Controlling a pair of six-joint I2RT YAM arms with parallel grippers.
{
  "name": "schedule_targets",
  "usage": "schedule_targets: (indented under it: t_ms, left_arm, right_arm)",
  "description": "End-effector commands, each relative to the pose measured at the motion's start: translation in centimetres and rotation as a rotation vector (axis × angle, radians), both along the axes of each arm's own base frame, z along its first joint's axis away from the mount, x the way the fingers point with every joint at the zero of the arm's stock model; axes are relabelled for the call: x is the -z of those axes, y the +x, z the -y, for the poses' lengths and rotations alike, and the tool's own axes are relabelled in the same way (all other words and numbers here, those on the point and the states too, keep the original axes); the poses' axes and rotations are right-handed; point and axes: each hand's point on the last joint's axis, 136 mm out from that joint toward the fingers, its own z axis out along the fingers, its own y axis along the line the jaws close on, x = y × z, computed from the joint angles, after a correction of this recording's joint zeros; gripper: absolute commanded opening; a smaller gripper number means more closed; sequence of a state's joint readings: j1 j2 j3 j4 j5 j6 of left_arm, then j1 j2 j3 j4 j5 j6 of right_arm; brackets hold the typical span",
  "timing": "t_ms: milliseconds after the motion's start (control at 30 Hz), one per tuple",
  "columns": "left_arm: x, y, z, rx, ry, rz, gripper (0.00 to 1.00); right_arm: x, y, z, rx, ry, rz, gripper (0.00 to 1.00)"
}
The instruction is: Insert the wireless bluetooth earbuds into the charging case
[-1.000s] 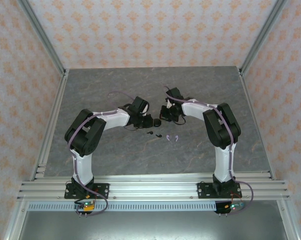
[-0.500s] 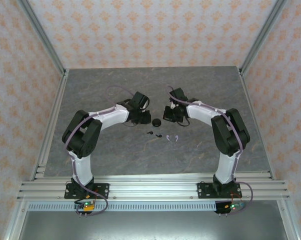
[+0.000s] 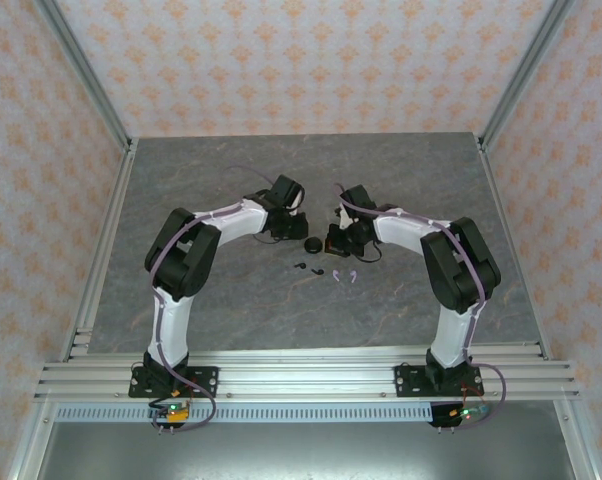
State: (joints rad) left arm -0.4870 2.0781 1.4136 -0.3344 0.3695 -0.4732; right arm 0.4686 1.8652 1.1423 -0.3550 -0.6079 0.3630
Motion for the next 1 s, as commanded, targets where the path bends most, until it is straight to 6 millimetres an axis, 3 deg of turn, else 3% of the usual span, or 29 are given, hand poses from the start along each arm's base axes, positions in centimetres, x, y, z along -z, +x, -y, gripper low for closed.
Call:
schedule_targets:
  t_ms: [0,433,967]
  left_arm:
    - [-0.5,0.3,0.7,0.015,-0.026,-0.022,0.17]
    - [0.8,-1.7,-0.2,0.024,-0.011,-0.064,0.17]
    - [0.6,-4.0,-0.8,0.027,-0.007,-0.073,0.18]
  right_arm:
    - [-0.3,-0.1,-0.7,-0.016,0.043,0.003,0.05]
    - [1.4,1.2,-0.8,0.026,-0.006,-0.016,0.02]
    - [1.3,3.0,0.2,0.053,-0.113,0.014,0.02]
